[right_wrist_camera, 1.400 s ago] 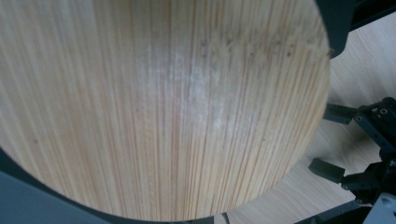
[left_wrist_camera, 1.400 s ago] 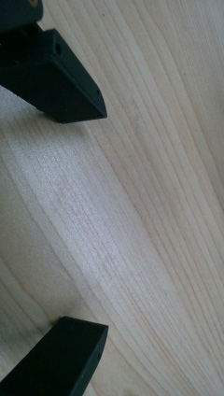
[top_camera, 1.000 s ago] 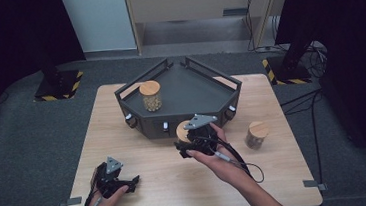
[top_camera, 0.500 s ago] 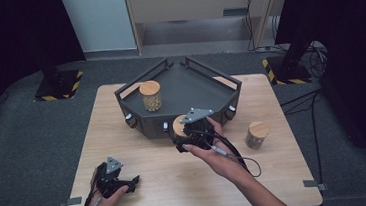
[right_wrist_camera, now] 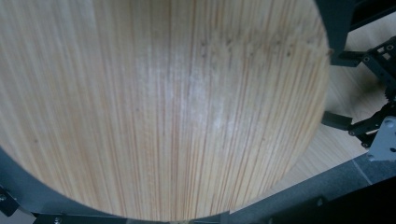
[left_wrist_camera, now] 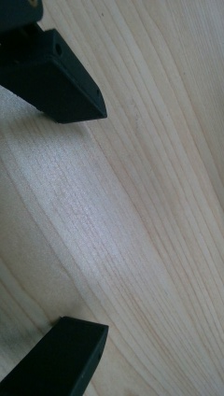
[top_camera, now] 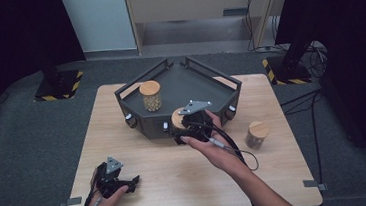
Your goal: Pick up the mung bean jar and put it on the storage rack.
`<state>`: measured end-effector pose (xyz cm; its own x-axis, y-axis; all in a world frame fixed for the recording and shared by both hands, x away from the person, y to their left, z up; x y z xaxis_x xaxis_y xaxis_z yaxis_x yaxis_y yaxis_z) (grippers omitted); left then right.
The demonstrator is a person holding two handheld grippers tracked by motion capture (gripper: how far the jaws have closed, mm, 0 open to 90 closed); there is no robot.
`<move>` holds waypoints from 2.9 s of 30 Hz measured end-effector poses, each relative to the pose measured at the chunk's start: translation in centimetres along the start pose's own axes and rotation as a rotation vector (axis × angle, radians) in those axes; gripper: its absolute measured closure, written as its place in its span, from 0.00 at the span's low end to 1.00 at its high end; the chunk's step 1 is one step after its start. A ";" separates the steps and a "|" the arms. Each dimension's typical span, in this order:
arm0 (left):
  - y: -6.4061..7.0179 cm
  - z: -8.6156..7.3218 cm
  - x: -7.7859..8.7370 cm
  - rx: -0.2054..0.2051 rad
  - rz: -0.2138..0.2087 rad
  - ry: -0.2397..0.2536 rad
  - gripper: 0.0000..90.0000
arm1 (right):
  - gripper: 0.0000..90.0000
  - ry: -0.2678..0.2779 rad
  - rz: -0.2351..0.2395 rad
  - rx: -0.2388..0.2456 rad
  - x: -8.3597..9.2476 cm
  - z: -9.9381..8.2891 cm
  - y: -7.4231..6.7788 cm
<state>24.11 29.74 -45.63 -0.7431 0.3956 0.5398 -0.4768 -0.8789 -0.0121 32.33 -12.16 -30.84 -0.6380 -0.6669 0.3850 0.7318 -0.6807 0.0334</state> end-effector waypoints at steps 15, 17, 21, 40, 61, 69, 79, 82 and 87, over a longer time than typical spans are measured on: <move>0.0 0.0 0.0 0.000 0.000 0.000 0.00 | 0.28 -0.002 -0.034 0.010 -0.9 2.1 1.2; 0.0 0.0 0.0 0.000 0.000 0.000 0.00 | 0.28 -0.001 -0.038 0.007 -1.1 2.3 1.3; 0.0 0.0 0.0 0.000 -0.001 -0.001 0.00 | 0.28 0.000 -0.044 0.006 -1.5 2.7 1.7; 0.0 0.0 0.0 0.001 -0.002 0.002 0.00 | 0.28 -0.002 -0.089 -0.019 -3.7 4.2 4.0; -0.1 0.0 0.0 0.000 -0.004 0.002 0.00 | 0.28 -0.008 -0.102 -0.045 -5.7 4.4 5.5; -0.1 -0.1 0.0 -0.002 -0.006 0.002 0.00 | 0.28 -0.011 -0.099 -0.047 -6.1 4.4 5.8; -0.1 -0.1 0.0 -0.002 -0.007 0.003 0.00 | 0.28 -0.013 -0.101 -0.055 -6.7 4.4 6.0; -0.1 -0.1 0.0 -0.003 -0.007 0.002 0.00 | 0.28 -0.012 -0.102 -0.058 -6.8 4.4 6.1; -0.1 -0.1 0.0 -0.002 -0.007 0.003 0.00 | 0.28 -0.026 -0.101 -0.051 -7.2 4.4 6.0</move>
<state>24.13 29.88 -45.66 -0.7409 0.4024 0.5377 -0.4830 -0.8756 -0.0102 42.32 -10.12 -29.35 -0.7012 -0.5862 0.4058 0.6501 -0.7594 0.0262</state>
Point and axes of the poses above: each handheld gripper's, and its own axes: x roughly backward along the jaws, z roughly out of its top, y roughly to its right, the point moved 2 cm from there along -x, roughly forward along the jaws, and after that the axes turned 13 degrees about y, right-handed, at the moved point
